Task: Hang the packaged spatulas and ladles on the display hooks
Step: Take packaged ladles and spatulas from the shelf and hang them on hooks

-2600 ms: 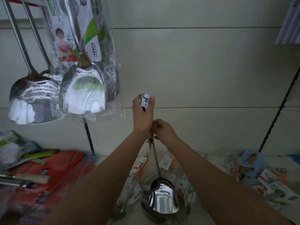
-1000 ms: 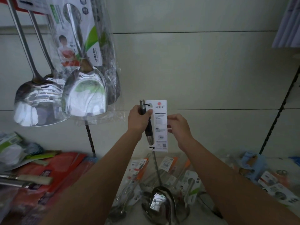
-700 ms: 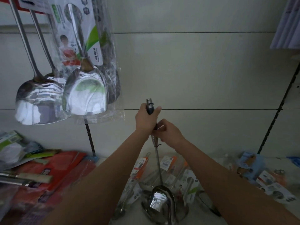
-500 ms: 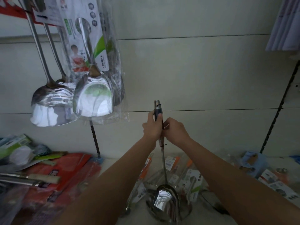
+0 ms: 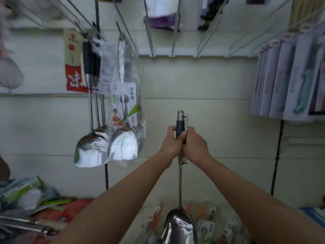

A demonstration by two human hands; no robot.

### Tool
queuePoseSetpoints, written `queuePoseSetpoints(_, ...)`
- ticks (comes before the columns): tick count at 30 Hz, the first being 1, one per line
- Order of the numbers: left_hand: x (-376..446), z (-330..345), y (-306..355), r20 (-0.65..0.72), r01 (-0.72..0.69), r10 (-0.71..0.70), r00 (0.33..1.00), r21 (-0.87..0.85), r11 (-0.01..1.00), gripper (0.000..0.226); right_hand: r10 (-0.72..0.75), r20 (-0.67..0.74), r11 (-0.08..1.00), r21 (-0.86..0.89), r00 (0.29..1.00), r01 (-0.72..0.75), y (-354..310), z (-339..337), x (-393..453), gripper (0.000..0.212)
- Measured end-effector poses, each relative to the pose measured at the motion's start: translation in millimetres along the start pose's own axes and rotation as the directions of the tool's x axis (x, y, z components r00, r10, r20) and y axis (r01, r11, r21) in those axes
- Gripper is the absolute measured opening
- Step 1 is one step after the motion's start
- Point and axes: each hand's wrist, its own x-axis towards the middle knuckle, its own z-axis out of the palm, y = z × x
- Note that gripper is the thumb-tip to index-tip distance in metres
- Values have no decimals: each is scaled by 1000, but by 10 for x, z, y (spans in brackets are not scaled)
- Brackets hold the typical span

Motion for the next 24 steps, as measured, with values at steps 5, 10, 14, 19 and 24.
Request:
queuePoseSetpoints(5, -132, -398, 482, -89, -60, 54, 995, -58, 997, 32, -52, -34, 997, 47, 998, 53, -642, -271, -2, 23)
queuePoseSetpoints(10, -264, -939, 962, -120, -110, 95, 988, -130, 985, 22, -189, -117, 982, -10, 975, 189, -1326, -433, -41, 20)
queuePoseSetpoints(14, -300, -1403, 1275, -158, -153, 132, 979, -133, 979, 18, -262, -168, 965, -17, 950, 263, -1868, -454, 10, 22)
queuePoseSetpoints(19, -228, -1923, 1508, -224, -111, 86, 971, -99, 989, 25, -322, -167, 947, -63, 932, 315, -2479, -310, 175, 29)
queuePoseSetpoints(24, -38, -2366, 1610, -298, -96, 59, 953, -113, 989, 24, -414, -165, 908, -6, 895, 418, -2898, -183, 389, 37)
